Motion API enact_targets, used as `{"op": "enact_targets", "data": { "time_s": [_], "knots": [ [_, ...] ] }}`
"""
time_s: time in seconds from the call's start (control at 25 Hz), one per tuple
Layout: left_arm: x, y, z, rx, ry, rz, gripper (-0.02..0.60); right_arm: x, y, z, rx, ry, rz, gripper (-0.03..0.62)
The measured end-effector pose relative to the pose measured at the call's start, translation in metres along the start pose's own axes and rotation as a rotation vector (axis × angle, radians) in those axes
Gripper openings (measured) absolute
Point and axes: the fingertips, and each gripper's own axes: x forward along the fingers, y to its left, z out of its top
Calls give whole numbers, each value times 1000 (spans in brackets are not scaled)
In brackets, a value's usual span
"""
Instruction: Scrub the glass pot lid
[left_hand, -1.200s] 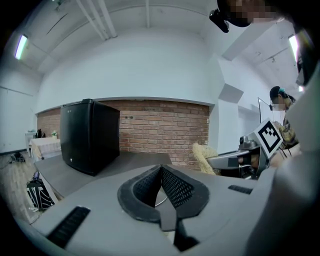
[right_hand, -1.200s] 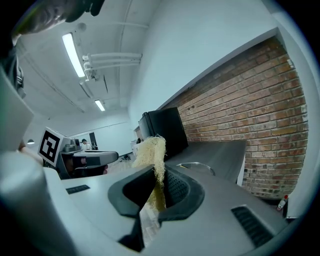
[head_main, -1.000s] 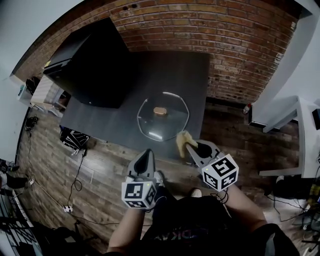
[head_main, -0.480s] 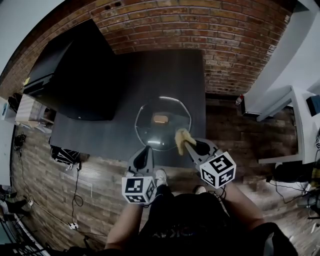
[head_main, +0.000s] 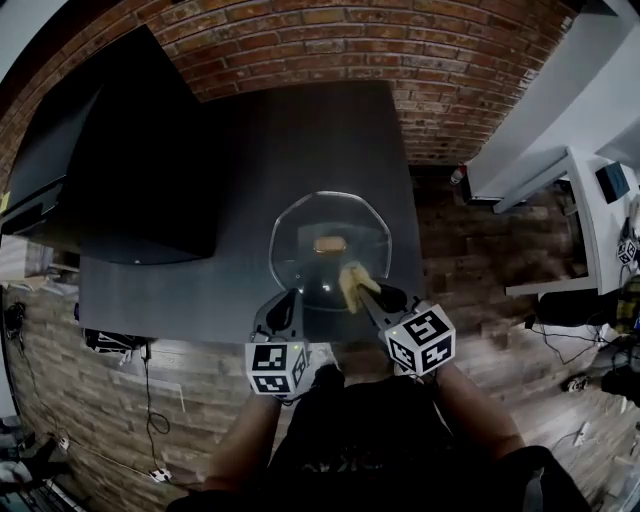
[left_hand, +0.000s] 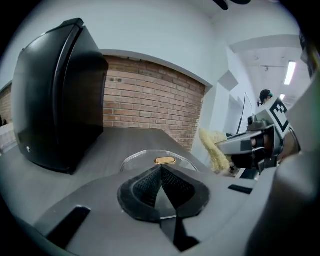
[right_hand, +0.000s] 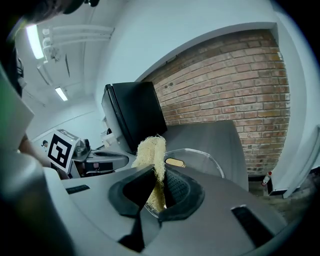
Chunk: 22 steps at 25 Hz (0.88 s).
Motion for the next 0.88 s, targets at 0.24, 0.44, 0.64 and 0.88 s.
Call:
{"op": "enact_targets", "data": {
  "time_s": [0.24,0.44,0.64,0.88],
  "knots": [
    [26,14,-36,20,101,-112,34,40,6,-15,50,54,-71,48],
    [43,23,-55,36,159,-165,34,68,11,-36,74,113,-111,48],
    [60,35,-63,59,175,-181,34,102,18,-51,48,165,-116,48],
    [68,43,-73,70,203,-191,34,126,28,-66,-1,237,-137,48]
  ]
}}
